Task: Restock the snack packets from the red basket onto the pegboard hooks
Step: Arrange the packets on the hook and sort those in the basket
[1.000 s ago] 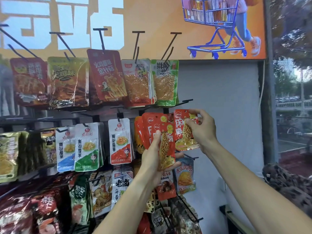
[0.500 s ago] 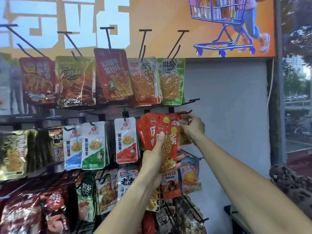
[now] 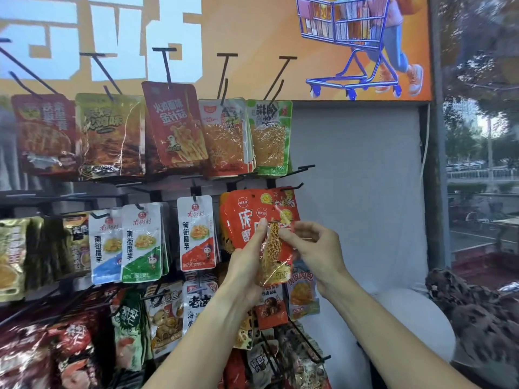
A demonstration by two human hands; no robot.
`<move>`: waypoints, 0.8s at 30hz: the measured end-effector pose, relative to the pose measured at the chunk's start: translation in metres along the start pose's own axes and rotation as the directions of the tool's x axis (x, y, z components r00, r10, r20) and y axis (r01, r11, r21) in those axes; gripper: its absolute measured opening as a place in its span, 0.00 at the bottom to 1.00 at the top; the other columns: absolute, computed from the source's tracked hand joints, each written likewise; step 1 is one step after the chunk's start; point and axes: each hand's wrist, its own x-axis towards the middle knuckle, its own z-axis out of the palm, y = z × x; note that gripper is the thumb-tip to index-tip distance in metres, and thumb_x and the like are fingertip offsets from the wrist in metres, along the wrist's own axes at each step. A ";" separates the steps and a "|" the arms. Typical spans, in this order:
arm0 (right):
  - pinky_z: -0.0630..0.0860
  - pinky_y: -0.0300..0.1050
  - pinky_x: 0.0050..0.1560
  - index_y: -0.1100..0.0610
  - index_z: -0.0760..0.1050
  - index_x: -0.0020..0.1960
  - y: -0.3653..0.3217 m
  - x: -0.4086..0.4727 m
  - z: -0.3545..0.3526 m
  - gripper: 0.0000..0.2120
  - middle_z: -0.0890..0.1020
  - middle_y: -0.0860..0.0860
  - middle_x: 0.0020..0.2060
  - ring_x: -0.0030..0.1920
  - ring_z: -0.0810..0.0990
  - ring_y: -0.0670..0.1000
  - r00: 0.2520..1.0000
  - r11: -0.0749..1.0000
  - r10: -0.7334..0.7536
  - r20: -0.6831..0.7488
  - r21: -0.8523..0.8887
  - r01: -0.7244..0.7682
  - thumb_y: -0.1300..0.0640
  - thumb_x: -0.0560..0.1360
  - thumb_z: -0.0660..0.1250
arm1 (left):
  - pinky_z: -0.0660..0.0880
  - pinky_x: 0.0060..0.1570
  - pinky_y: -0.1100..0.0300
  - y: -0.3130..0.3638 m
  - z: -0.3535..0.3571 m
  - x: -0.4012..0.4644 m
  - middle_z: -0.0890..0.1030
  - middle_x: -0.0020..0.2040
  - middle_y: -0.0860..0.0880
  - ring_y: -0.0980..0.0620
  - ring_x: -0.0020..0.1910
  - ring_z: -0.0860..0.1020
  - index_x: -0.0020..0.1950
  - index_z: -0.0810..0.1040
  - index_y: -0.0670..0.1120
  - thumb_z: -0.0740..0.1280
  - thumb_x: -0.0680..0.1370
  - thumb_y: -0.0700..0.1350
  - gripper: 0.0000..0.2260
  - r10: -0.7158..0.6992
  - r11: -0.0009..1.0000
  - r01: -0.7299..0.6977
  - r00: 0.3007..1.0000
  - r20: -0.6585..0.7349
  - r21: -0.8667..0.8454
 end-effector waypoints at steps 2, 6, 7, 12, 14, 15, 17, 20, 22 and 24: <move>0.82 0.42 0.39 0.53 0.82 0.49 0.004 0.000 0.004 0.10 0.87 0.53 0.46 0.43 0.87 0.49 1.000 1.000 -0.004 -0.024 0.008 0.004 0.58 0.72 0.80 | 0.83 0.45 0.50 0.000 0.001 -0.001 0.88 0.53 0.41 0.40 0.51 0.88 0.63 0.85 0.44 0.73 0.79 0.59 0.21 0.005 1.000 -0.005 1.000 -0.007 0.020; 0.85 0.51 0.45 0.54 0.77 0.53 0.013 0.004 0.009 0.14 0.88 0.54 0.46 0.45 0.88 0.53 0.995 0.999 -0.010 -0.098 0.040 0.014 0.59 0.73 0.80 | 0.82 0.54 0.47 0.000 0.002 -0.003 0.87 0.58 0.42 0.41 0.56 0.87 0.64 0.85 0.47 0.68 0.80 0.64 0.24 0.045 0.999 -0.045 0.999 -0.012 -0.028; 0.85 0.54 0.47 0.53 0.74 0.55 0.017 0.006 0.011 0.17 0.88 0.54 0.46 0.46 0.88 0.53 0.993 0.999 -0.022 -0.119 0.042 0.027 0.59 0.73 0.80 | 0.81 0.56 0.46 0.000 0.002 -0.003 0.87 0.59 0.42 0.41 0.57 0.86 0.64 0.85 0.47 0.67 0.81 0.64 0.24 0.056 0.997 -0.057 0.998 -0.014 -0.044; 0.82 0.48 0.50 0.49 0.69 0.52 0.024 0.015 0.010 0.15 0.83 0.53 0.52 0.53 0.84 0.52 0.952 0.991 -0.119 -0.281 0.033 0.134 0.61 0.78 0.74 | 0.83 0.45 0.51 -0.003 0.002 -0.003 0.89 0.53 0.47 0.45 0.50 0.88 0.64 0.84 0.50 0.67 0.79 0.68 0.25 0.059 0.997 -0.054 0.994 -0.096 0.053; 0.83 0.53 0.52 0.48 0.72 0.52 0.020 0.027 0.002 0.12 0.81 0.52 0.55 0.56 0.83 0.54 0.939 0.986 -0.138 -0.315 0.040 0.159 0.62 0.80 0.72 | 0.85 0.42 0.50 -0.004 -0.003 -0.001 0.89 0.52 0.47 0.47 0.47 0.89 0.67 0.81 0.49 0.69 0.78 0.69 0.28 0.056 0.996 -0.045 0.988 -0.144 0.079; 0.84 0.58 0.53 0.47 0.74 0.52 0.017 0.034 -0.002 0.12 0.81 0.52 0.56 0.56 0.83 0.55 0.941 0.987 -0.131 -0.311 0.048 0.153 0.63 0.80 0.70 | 0.86 0.43 0.49 -0.004 -0.006 0.000 0.89 0.52 0.46 0.46 0.46 0.89 0.67 0.80 0.48 0.69 0.77 0.68 0.28 0.051 0.997 -0.042 0.988 -0.148 0.068; 0.84 0.62 0.52 0.47 0.75 0.54 0.008 0.048 -0.008 0.12 0.81 0.52 0.57 0.55 0.83 0.54 0.951 0.990 -0.115 -0.288 0.047 0.134 0.64 0.81 0.68 | 0.86 0.44 0.47 -0.004 -0.011 -0.001 0.89 0.51 0.43 0.42 0.48 0.88 0.67 0.80 0.46 0.69 0.78 0.67 0.28 0.046 0.997 -0.036 0.990 -0.136 0.074; 0.86 0.54 0.45 0.49 0.78 0.60 -0.006 0.063 -0.014 0.11 0.81 0.52 0.56 0.51 0.85 0.52 0.956 0.988 -0.152 -0.251 -0.033 0.149 0.63 0.82 0.67 | 0.85 0.43 0.52 -0.005 -0.013 -0.005 0.89 0.49 0.41 0.41 0.48 0.88 0.64 0.81 0.44 0.65 0.80 0.67 0.28 0.069 0.988 -0.055 0.993 -0.095 0.144; 0.83 0.45 0.40 0.50 0.78 0.63 -0.011 0.069 -0.015 0.11 0.81 0.49 0.53 0.49 0.84 0.48 0.953 0.976 -0.204 -0.223 -0.126 0.179 0.60 0.82 0.69 | 0.85 0.45 0.51 -0.005 -0.013 -0.006 0.89 0.49 0.42 0.41 0.48 0.88 0.64 0.82 0.44 0.64 0.81 0.67 0.28 0.077 0.984 -0.062 0.993 -0.085 0.166; 0.83 0.44 0.43 0.50 0.77 0.66 -0.014 0.072 -0.014 0.15 0.81 0.46 0.51 0.50 0.84 0.47 0.955 0.963 -0.231 -0.184 -0.186 0.197 0.58 0.80 0.71 | 0.84 0.47 0.51 -0.003 -0.011 -0.007 0.89 0.50 0.42 0.41 0.49 0.88 0.64 0.82 0.44 0.64 0.80 0.68 0.29 0.086 0.981 -0.071 0.994 -0.075 0.183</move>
